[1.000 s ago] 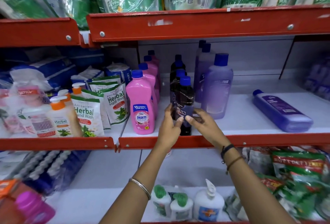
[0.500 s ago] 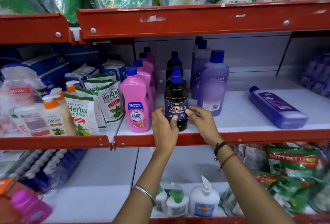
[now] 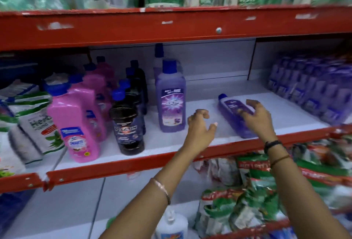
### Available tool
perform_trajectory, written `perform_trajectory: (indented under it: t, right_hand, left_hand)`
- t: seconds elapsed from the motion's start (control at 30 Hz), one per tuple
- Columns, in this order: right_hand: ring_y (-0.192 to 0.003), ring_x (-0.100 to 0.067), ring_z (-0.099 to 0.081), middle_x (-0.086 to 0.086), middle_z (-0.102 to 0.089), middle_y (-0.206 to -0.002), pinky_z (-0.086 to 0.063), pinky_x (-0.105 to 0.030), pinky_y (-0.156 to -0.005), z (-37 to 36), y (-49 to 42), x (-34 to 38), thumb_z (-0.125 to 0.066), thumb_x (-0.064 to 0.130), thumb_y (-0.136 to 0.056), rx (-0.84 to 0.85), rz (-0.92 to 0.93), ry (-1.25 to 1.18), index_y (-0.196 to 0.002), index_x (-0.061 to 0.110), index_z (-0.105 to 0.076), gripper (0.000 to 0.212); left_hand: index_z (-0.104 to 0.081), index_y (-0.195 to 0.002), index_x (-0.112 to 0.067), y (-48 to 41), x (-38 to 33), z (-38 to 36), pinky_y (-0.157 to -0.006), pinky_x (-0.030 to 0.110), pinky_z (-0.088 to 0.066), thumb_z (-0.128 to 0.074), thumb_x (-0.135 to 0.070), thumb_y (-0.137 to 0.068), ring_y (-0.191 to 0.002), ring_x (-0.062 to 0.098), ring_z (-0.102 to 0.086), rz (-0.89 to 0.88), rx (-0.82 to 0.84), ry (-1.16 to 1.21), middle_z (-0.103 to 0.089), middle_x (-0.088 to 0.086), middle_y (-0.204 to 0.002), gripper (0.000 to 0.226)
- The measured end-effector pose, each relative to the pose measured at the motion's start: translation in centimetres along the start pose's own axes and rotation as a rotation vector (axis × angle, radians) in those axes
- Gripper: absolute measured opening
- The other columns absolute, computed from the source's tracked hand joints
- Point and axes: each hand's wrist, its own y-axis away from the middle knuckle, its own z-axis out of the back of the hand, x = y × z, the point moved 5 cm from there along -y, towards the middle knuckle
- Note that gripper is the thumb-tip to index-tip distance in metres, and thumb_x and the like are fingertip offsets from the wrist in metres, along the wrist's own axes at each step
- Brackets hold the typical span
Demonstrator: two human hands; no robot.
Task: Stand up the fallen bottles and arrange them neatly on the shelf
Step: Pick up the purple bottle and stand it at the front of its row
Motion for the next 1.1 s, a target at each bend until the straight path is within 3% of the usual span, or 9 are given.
perform_trajectory:
  t: [0.1,0.23,0.3,0.4,0.57,0.7,0.83,0.93,1.1]
  right_hand:
    - [-0.123,-0.036,-0.049,-0.022,-0.051,-0.137,-0.037,-0.036,-0.101,1.0,-3.8,-3.7,-0.057,0.023,-0.090,0.130,-0.156,0.065,-0.128,-0.002,-0.049,0.046]
    - [-0.102,-0.037,-0.058,-0.024,-0.063,-0.114,-0.041,-0.036,-0.083,0.0,-5.4,-5.5,-0.042,0.038,-0.096,0.297,-0.197,0.122,-0.103,-0.002,-0.064,0.046]
    - [-0.087,-0.034,-0.059,-0.021,-0.065,-0.098,-0.041,-0.032,-0.071,-0.2,-5.4,-6.3,-0.048,0.047,-0.091,0.289,-0.215,0.073,-0.096,0.000,-0.066,0.051]
    - [-0.079,-0.027,-0.065,-0.016,-0.071,-0.095,-0.046,-0.027,-0.061,-0.5,-5.7,-8.0,-0.065,0.048,-0.079,0.251,-0.267,-0.135,-0.095,0.002,-0.068,0.048]
    - [-0.076,-0.026,-0.068,-0.021,-0.072,-0.097,-0.054,-0.028,-0.066,-0.6,-5.4,-8.4,-0.071,0.032,-0.079,0.237,-0.222,-0.408,-0.099,0.001,-0.067,0.037]
    - [-0.077,-0.015,-0.069,-0.008,-0.071,-0.097,-0.056,-0.018,-0.063,0.5,-4.5,-6.5,-0.067,0.015,-0.082,0.184,-0.091,-0.566,-0.106,0.009,-0.063,0.025]
    - [-0.088,-0.010,-0.068,-0.002,-0.068,-0.104,-0.056,-0.017,-0.067,0.9,-3.1,-4.2,-0.067,0.010,-0.080,0.174,0.017,-0.611,-0.117,0.011,-0.058,0.038]
    - [-0.084,0.002,-0.068,0.005,-0.066,-0.105,-0.055,-0.015,-0.065,0.4,-1.7,-1.9,-0.070,0.009,-0.077,0.209,0.086,-0.620,-0.119,0.014,-0.055,0.045]
    - [-0.087,0.003,-0.067,0.005,-0.065,-0.107,-0.056,-0.016,-0.069,-2.5,0.8,1.9,-0.072,0.009,-0.075,0.303,0.149,-0.607,-0.122,0.010,-0.052,0.051]
  left_hand:
    - [-0.036,-0.130,-0.005,-3.9,-0.3,-4.3,-0.107,0.035,-0.035,-0.052,-0.030,-0.092,-0.132,0.030,-0.037,0.210,0.159,0.004,-0.048,0.015,-0.135,0.049]
    - [-0.026,-0.140,-0.002,-5.8,-0.1,-9.5,-0.115,0.044,-0.024,-0.030,-0.044,-0.098,-0.137,0.033,-0.033,0.354,0.364,-0.122,-0.036,0.020,-0.147,0.060]
    - [-0.031,-0.137,-0.004,-6.0,0.5,-10.8,-0.113,0.045,-0.030,-0.030,-0.046,-0.096,-0.133,0.034,-0.039,0.375,0.301,-0.085,-0.042,0.020,-0.143,0.058]
    - [-0.029,-0.139,-0.009,-6.3,1.4,-11.7,-0.109,0.043,-0.037,-0.039,-0.047,-0.093,-0.129,0.033,-0.043,0.367,0.230,-0.045,-0.046,0.016,-0.142,0.060]
    - [-0.015,-0.143,-0.019,-6.4,0.7,-11.5,-0.102,0.036,-0.043,-0.050,-0.023,-0.094,-0.127,0.027,-0.048,0.345,0.212,0.212,-0.046,0.011,-0.143,0.060]
    - [-0.021,-0.142,-0.023,-6.1,-0.6,-10.0,-0.091,0.032,-0.050,-0.050,-0.012,-0.094,-0.123,0.021,-0.049,0.264,0.120,0.436,-0.044,0.005,-0.140,0.057]
    - [-0.031,-0.138,-0.030,-5.0,-1.3,-7.6,-0.072,0.016,-0.054,-0.055,-0.012,-0.091,-0.108,0.010,-0.051,0.167,0.013,0.523,-0.047,-0.004,-0.124,0.056]
    - [-0.032,-0.137,-0.033,-3.8,-1.2,-5.3,-0.076,0.020,-0.056,-0.057,-0.012,-0.090,-0.109,0.012,-0.053,0.114,-0.040,0.519,-0.050,-0.003,-0.124,0.057]
    - [-0.032,-0.128,-0.037,-0.3,-0.3,-0.5,-0.073,0.014,-0.055,-0.051,0.001,-0.091,-0.108,0.009,-0.056,0.056,-0.186,0.541,-0.053,-0.004,-0.121,0.056]
